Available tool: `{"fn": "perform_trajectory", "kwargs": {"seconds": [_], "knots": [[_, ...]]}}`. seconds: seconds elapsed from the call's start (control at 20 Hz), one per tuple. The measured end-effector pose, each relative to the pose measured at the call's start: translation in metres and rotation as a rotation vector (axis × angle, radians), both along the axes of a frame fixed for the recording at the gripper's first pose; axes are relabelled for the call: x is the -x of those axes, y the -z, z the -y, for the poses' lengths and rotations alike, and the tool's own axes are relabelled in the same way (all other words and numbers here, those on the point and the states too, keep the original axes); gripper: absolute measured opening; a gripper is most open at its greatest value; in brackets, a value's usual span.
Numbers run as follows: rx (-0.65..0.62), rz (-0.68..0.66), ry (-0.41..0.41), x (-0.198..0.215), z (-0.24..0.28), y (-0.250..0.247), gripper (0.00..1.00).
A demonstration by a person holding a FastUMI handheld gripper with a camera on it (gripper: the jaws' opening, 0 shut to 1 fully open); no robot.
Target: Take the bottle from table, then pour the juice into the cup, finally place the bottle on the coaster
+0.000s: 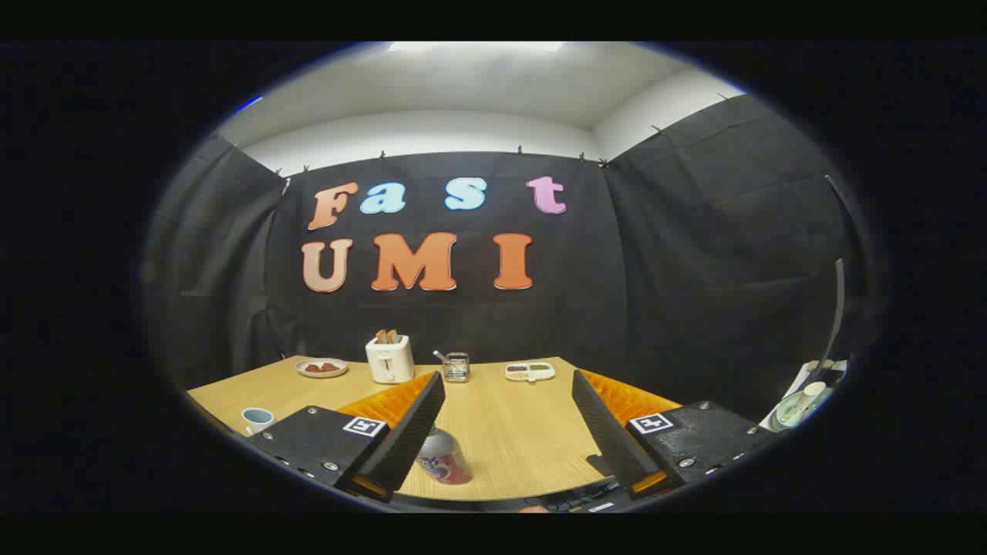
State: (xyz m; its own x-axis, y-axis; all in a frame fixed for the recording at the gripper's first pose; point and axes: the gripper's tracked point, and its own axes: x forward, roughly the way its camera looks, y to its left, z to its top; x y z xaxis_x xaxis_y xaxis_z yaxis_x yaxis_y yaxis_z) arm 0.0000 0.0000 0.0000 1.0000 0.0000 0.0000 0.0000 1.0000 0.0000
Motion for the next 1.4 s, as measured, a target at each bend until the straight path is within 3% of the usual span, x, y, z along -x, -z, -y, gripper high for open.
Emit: {"fn": "perform_trajectory", "kwargs": {"seconds": [0.1, 0.35, 0.65, 0.9, 1.4], "knots": [[-0.036, -0.018, -0.052, -0.005, -0.018, -0.011, 0.99], [-0.008, 0.038, -0.003, -0.023, -0.033, -0.039, 0.99], [-0.039, -0.021, -0.013, 0.010, -0.050, 0.035, 0.99], [0.013, -0.011, -0.046, 0.009, -0.058, 0.033, 0.99], [0.015, -0.100, -0.049, -0.009, -0.046, 0.085, 0.99]]}}
